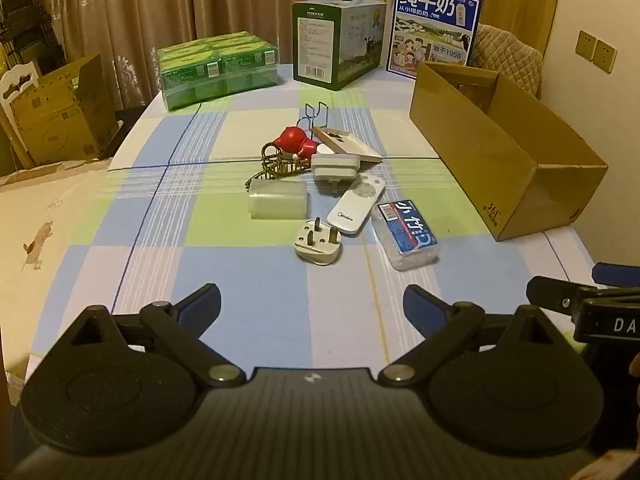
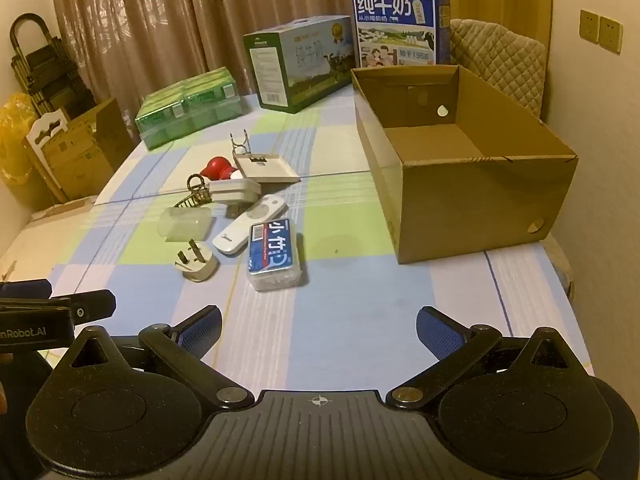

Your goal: Organize rigid objects

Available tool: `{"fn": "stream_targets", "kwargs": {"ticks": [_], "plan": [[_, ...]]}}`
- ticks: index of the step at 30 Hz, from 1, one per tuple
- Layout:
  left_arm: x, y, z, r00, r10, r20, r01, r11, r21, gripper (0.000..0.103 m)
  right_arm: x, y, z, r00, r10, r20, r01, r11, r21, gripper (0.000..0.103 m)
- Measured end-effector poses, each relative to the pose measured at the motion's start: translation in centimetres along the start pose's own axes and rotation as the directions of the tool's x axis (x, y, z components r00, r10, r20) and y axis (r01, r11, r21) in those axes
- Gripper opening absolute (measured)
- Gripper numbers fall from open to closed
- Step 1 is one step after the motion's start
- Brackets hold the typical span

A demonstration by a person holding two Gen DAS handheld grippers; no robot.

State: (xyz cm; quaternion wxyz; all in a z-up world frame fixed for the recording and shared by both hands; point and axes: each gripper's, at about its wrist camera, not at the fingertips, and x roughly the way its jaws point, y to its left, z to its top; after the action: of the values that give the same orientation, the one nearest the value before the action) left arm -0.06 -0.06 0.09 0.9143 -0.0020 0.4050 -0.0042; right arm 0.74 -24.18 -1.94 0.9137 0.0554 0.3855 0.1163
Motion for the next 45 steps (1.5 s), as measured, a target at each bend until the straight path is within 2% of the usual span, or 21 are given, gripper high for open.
{"fn": "stream_targets", "kwargs": {"ticks": [2, 8, 45], "plan": [[-0.05, 0.48, 0.25, 1.0, -0.022, -0.009, 0.022, 1.0, -0.019, 0.096, -0.04, 0.03, 0.01, 1.0, -0.003, 0.001, 0.003, 1.0, -0.003, 0.101], [-0.09, -0.08, 0.2, 1.0, 0.0, -0.013, 0.0, 1.0, -0.01, 0.096, -0.16, 0.08, 0.02, 1.0, -0.007, 0.004, 0.007, 1.0, -0.006, 0.101], [0.04, -0.13, 0.06, 1.0, -0.014, -0.007, 0.014, 1.0, -0.001, 0.096, -0.13, -0.14, -0.01, 1.0, -0.017, 0.01, 0.017, 1.0, -0.004, 0.101]]}}
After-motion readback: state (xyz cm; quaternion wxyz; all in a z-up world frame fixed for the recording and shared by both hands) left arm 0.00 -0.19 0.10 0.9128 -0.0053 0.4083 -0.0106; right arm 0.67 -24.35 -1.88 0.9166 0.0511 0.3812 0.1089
